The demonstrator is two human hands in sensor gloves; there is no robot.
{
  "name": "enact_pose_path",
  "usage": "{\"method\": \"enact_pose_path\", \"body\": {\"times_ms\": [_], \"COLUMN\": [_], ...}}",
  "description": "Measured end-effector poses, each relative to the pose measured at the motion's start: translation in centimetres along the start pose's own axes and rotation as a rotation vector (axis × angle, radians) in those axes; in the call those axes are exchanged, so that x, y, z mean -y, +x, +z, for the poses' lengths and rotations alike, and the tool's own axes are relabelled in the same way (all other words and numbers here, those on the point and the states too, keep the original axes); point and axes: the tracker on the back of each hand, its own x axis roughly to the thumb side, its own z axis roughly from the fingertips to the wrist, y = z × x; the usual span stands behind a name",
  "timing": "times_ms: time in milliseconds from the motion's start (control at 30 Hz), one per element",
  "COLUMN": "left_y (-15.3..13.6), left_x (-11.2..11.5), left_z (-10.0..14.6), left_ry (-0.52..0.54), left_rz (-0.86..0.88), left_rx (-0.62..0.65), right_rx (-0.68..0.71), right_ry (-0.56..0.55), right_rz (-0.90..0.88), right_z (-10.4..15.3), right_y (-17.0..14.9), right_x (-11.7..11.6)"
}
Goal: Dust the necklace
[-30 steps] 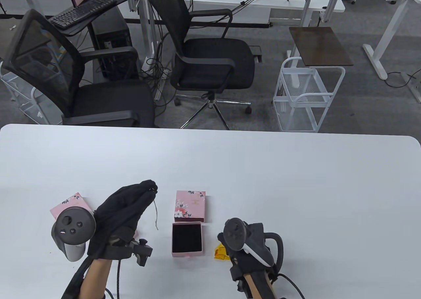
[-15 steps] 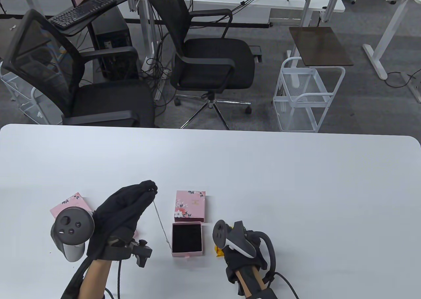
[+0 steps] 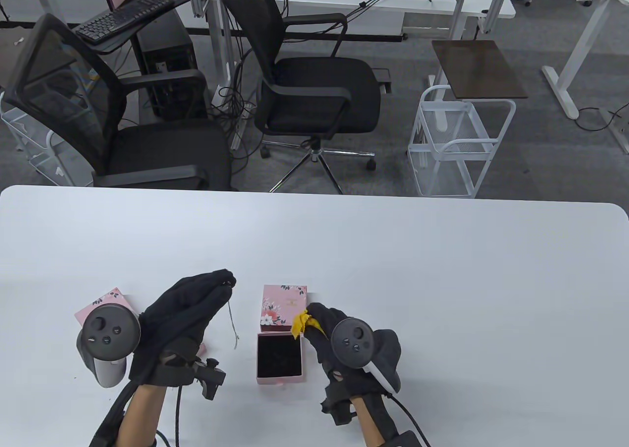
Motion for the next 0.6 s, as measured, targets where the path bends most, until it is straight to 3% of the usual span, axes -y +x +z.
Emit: {"method": "enact_pose_path", "body": {"times_ms": [100, 200, 333, 600], "left_y": [-0.2, -0.4, -0.6, -0.9], "left_x": [0.3, 0.9, 1.5, 2.0], "left_z": [-0.1, -0.3, -0.3, -0.1], "left_ry": [-0.038, -0.064, -0.093, -0.066], "left_rz": [-0.001, 0.030, 0.056, 0.123], "left_rx": [-0.013, -0.027, -0.043, -0.091], "right_rx": [0.109, 0.164, 0.215, 0.235], "right_ry": [0.001, 0.031, 0.046, -0.097], "right_rz": [-0.320, -0.480, -0.490, -0.348], "right_z": [-0.3, -0.6, -1.1, -0.4], "right_y": [2.7, 4.5, 5.9, 7.8], "right_x": [0.5, 0.3, -0.1, -1.1]}}
